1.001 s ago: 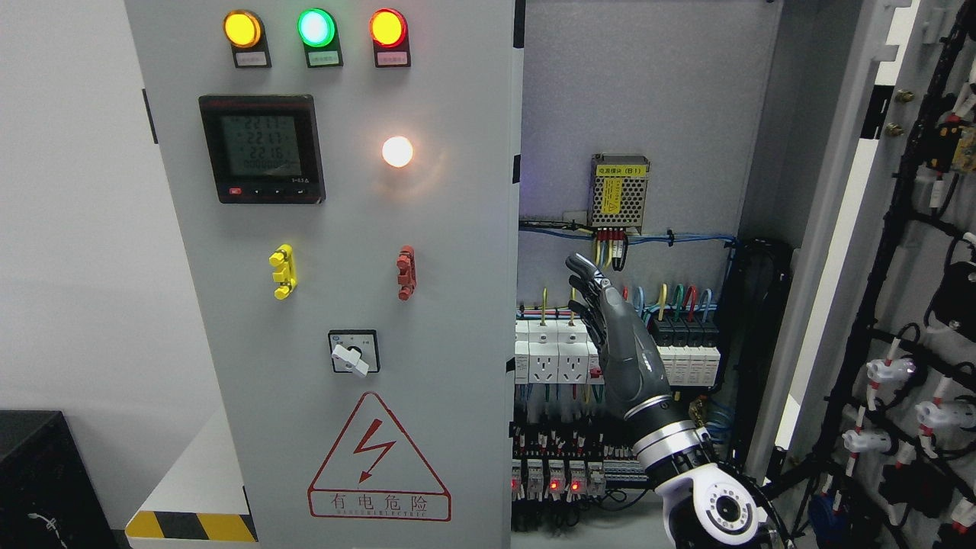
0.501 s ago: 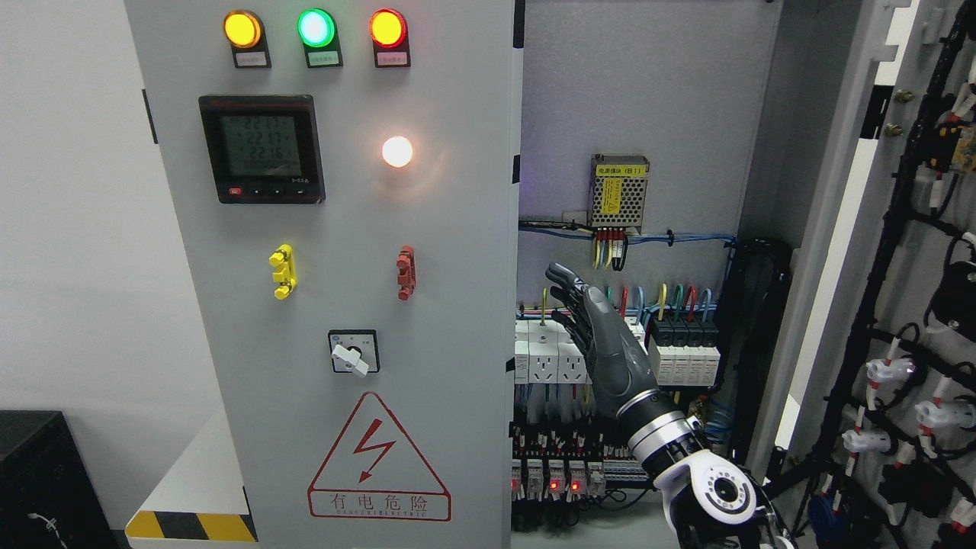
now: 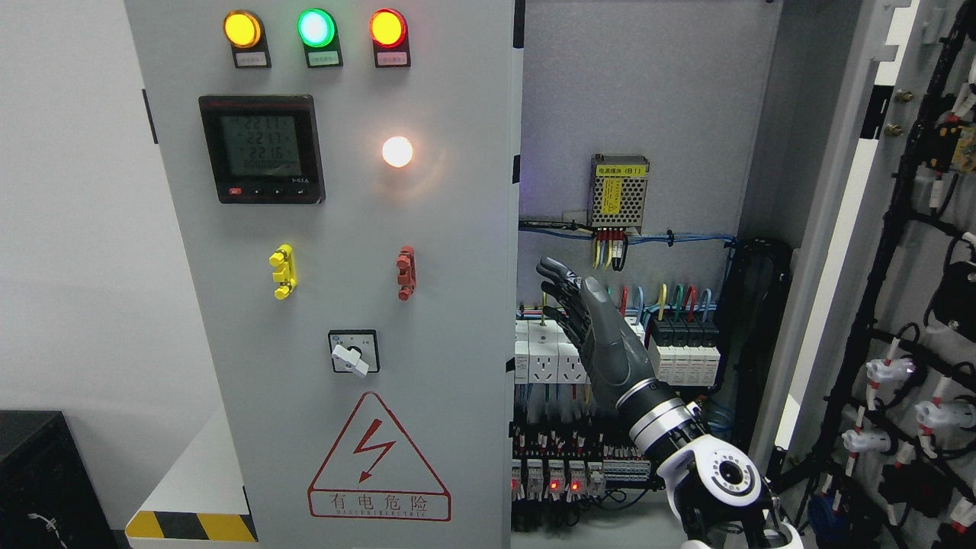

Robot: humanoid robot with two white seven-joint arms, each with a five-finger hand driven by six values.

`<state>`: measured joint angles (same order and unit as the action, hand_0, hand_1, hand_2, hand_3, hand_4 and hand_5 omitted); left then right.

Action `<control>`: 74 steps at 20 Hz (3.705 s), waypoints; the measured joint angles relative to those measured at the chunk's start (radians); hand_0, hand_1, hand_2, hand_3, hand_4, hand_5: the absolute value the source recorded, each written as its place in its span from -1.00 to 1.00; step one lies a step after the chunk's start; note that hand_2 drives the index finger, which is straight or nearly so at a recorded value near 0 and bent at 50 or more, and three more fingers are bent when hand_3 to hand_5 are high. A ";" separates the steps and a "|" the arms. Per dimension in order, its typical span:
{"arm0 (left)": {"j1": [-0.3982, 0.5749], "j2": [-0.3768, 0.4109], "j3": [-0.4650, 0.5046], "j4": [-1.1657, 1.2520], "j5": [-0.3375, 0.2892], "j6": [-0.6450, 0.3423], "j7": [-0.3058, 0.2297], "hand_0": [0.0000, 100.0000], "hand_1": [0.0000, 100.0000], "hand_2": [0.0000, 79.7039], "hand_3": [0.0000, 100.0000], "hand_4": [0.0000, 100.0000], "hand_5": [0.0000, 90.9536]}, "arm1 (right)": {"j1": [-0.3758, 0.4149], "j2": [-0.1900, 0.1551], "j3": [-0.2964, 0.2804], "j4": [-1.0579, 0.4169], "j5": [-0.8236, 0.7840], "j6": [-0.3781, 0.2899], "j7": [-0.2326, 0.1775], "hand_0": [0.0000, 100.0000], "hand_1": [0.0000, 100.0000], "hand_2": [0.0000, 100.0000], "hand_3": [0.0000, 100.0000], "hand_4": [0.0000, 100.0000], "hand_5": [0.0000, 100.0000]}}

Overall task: Open door with both hands
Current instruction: 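Raise the right hand to the inner edge of the indicator-light door, then hook the right fingers behind the edge of the indicator-light door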

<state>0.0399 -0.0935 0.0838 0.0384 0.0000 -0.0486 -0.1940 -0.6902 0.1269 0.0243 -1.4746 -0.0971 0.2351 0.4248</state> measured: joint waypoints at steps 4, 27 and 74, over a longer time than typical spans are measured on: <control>0.000 -0.002 0.000 0.000 0.000 0.000 0.000 -1.00 -1.00 -1.00 -1.00 -1.00 -1.00 | -0.014 0.003 -0.007 0.002 -0.005 0.018 0.032 -1.00 -1.00 -1.00 -1.00 -1.00 -1.00; 0.000 -0.006 -0.001 0.000 0.000 0.000 0.000 -1.00 -1.00 -1.00 -1.00 -1.00 -1.00 | -0.090 0.015 -0.070 0.034 -0.011 0.122 0.194 -1.00 -1.00 -1.00 -1.00 -1.00 -1.00; 0.000 -0.006 -0.001 0.000 0.000 0.000 0.000 -1.00 -1.00 -1.00 -1.00 -1.00 -1.00 | -0.129 0.019 -0.119 0.056 -0.058 0.242 0.386 -1.00 -1.00 -1.00 -1.00 -1.00 -1.00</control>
<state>0.0399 -0.0997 0.0828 0.0383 0.0000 -0.0486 -0.1940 -0.8196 0.1463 -0.0943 -1.4183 -0.1546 0.4772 0.8106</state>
